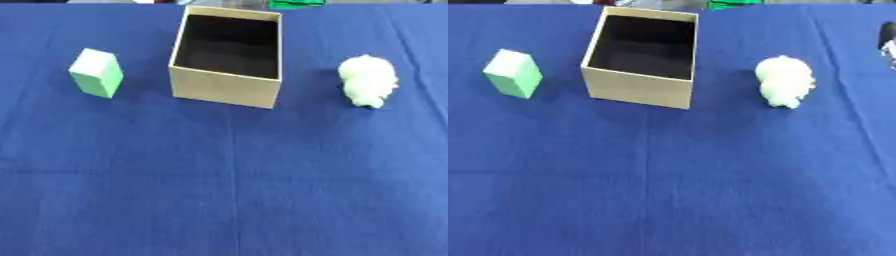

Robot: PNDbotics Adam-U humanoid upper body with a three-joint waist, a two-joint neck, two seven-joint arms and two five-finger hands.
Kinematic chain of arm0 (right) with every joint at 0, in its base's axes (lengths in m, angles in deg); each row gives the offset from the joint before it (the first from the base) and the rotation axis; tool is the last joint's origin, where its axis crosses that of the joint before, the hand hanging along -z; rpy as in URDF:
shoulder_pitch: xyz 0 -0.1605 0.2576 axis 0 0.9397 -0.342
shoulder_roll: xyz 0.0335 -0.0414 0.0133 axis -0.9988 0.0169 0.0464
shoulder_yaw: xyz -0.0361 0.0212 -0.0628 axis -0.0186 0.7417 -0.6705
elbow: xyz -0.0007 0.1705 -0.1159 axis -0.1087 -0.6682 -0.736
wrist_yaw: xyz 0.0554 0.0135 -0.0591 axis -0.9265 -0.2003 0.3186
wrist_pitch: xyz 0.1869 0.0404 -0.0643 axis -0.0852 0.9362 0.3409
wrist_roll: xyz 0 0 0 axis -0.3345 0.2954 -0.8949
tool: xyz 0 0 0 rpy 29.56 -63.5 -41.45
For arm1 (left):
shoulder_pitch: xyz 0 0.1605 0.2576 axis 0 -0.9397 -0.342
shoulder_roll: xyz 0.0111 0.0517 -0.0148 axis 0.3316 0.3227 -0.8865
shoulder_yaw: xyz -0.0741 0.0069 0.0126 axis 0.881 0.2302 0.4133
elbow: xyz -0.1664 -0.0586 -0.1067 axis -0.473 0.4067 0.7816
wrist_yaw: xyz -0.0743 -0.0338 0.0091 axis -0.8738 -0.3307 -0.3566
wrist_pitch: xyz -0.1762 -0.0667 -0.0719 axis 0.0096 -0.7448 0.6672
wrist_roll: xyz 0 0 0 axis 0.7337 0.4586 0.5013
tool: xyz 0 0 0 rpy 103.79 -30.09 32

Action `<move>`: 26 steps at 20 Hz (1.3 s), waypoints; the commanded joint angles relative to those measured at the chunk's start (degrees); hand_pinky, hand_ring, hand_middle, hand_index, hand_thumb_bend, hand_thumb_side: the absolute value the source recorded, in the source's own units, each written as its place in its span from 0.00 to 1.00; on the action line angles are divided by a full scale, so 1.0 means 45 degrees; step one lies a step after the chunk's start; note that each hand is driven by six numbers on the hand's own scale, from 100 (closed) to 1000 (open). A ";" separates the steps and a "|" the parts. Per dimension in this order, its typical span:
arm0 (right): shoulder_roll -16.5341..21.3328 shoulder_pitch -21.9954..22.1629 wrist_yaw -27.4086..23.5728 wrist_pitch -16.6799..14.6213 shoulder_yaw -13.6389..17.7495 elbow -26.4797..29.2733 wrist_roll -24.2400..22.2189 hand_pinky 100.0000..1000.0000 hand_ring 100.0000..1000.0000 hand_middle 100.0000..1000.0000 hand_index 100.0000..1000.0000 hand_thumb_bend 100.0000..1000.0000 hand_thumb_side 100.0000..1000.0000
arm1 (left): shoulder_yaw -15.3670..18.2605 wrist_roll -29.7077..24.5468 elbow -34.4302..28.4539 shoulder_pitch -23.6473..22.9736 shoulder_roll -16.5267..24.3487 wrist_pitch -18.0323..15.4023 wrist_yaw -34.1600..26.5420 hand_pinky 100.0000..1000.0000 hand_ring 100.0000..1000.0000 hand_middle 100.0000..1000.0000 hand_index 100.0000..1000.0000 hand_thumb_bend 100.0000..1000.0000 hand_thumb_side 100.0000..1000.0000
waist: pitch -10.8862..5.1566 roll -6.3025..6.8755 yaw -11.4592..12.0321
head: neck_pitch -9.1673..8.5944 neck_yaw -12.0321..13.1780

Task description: Pick up objects on the table and place them in the box.

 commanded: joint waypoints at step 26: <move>0.0296 -0.1874 -0.0762 -0.0103 -0.1489 0.0277 -0.1731 0.90 0.96 0.88 0.96 0.00 1.00 | -0.0178 -0.0199 -0.0232 0.0195 0.0268 0.0090 -0.0179 0.75 0.64 0.61 0.78 0.21 0.99 | -0.0205 0.0014 0.0272 | -0.0099 -0.0502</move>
